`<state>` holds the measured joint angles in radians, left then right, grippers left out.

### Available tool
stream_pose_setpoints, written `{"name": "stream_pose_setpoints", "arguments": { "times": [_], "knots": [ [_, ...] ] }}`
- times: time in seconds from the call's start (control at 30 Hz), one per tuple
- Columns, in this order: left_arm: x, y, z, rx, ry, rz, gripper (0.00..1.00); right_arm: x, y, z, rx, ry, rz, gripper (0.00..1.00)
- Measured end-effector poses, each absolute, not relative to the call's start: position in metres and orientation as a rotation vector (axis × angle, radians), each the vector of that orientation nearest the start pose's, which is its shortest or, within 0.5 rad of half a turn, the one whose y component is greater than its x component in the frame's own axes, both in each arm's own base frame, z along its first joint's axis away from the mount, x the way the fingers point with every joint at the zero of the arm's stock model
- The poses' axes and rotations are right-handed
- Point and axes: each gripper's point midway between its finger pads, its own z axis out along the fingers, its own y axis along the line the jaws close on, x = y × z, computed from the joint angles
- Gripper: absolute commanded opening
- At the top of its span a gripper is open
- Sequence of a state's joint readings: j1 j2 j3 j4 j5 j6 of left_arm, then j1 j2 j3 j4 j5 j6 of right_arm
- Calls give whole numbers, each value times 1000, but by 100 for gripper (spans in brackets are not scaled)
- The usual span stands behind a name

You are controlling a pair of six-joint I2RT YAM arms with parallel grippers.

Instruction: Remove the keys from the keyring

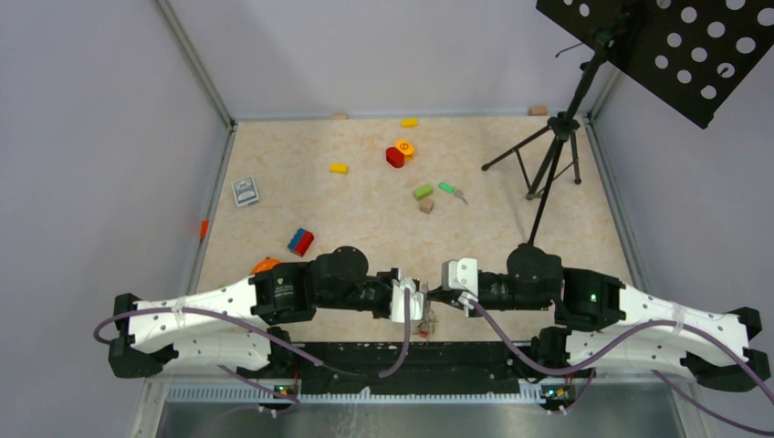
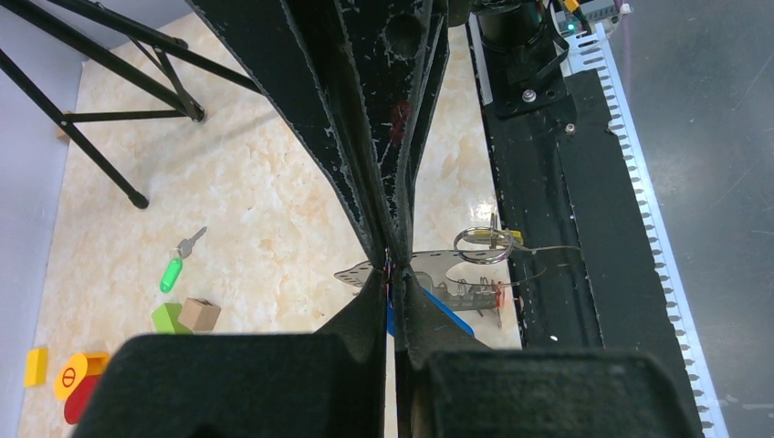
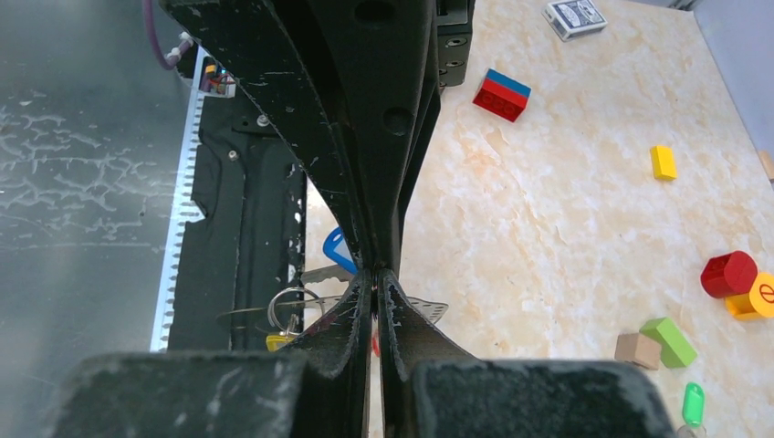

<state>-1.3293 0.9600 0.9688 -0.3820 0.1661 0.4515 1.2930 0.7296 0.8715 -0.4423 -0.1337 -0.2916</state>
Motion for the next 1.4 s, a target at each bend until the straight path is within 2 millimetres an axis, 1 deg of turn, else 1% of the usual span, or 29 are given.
{"name": "stream_pose_setpoints", "arguments": {
  "times": [0.2,0.3,0.4,0.47,0.7,0.8,0.93,1.03,1.2,1.4],
  "knots": [
    [69,-324,269,1620,1175,-737,0,67,276,275,-1445,1289,806,0],
    [69,-323,276,1592,1165,-745,1,67,277,282,-1418,1260,818,0],
    [69,-321,287,1546,1145,-761,7,67,277,291,-1384,1222,832,0],
    [69,-319,293,1521,1134,-770,8,67,277,295,-1368,1204,837,0],
    [69,-314,305,1471,1112,-785,9,70,273,296,-1349,1203,823,0],
    [69,-315,306,1465,1112,-789,10,70,272,298,-1340,1200,821,0],
    [69,-316,304,1459,1112,-794,18,70,270,301,-1325,1188,823,0],
    [69,-317,304,1454,1111,-797,21,71,270,304,-1306,1172,827,0],
    [69,-319,307,1439,1098,-802,22,72,272,303,-1293,1160,831,0],
    [69,-320,302,1445,1103,-801,22,72,274,304,-1284,1148,836,0]
  ]
}}
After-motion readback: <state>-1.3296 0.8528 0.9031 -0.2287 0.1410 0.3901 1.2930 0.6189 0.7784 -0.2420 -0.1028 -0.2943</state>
